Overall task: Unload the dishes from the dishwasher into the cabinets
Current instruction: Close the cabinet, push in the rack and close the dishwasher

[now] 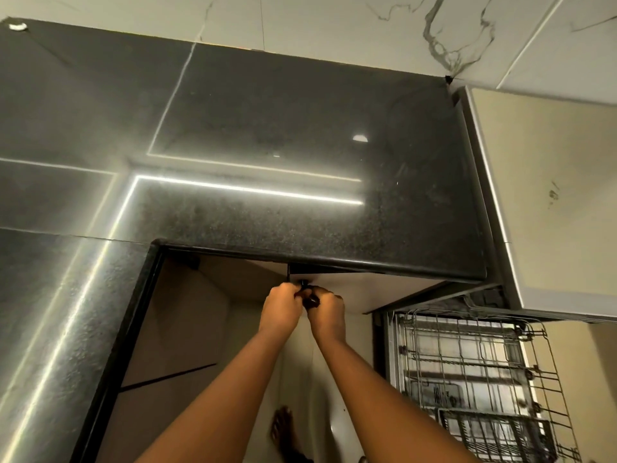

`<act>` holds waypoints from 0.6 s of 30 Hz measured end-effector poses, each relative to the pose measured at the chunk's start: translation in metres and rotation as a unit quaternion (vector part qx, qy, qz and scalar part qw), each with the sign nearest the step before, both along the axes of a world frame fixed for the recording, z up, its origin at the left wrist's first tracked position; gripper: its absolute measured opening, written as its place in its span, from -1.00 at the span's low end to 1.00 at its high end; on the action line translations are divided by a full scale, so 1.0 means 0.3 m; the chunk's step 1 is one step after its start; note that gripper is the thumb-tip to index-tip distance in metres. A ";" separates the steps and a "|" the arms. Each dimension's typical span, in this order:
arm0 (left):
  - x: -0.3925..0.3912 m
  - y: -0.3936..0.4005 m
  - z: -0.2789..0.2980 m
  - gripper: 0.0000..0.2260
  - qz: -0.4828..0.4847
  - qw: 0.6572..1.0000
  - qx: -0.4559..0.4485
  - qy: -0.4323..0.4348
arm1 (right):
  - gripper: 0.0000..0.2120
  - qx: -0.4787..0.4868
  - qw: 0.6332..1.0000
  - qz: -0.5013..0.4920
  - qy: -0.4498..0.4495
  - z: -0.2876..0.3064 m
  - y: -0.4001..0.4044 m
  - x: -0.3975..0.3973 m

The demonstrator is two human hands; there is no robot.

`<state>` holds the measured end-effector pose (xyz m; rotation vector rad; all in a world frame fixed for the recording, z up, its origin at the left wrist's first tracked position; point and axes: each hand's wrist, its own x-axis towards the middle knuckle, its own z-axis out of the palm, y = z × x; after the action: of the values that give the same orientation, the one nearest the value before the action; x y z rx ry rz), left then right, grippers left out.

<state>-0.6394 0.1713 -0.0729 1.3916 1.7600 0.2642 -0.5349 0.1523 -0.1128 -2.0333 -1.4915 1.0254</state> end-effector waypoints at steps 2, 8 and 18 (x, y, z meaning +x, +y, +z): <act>-0.006 0.029 0.002 -0.80 -0.020 1.000 -0.011 0.017 | -0.85 -0.016 1.000 -0.011 0.003 0.003 0.028 0.006; -0.021 0.099 -0.027 -0.66 -0.031 0.999 -0.010 0.031 | -0.77 -0.061 0.997 0.049 -0.017 0.014 0.111 0.009; 0.004 0.127 -0.010 -0.72 -0.009 0.998 0.004 0.058 | -0.70 -0.086 0.991 0.086 -0.063 -0.004 0.182 0.028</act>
<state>-0.6382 0.2095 -0.0758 1.4525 1.8408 0.1837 -0.5264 0.2070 -0.1139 -2.1523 -1.7222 1.1482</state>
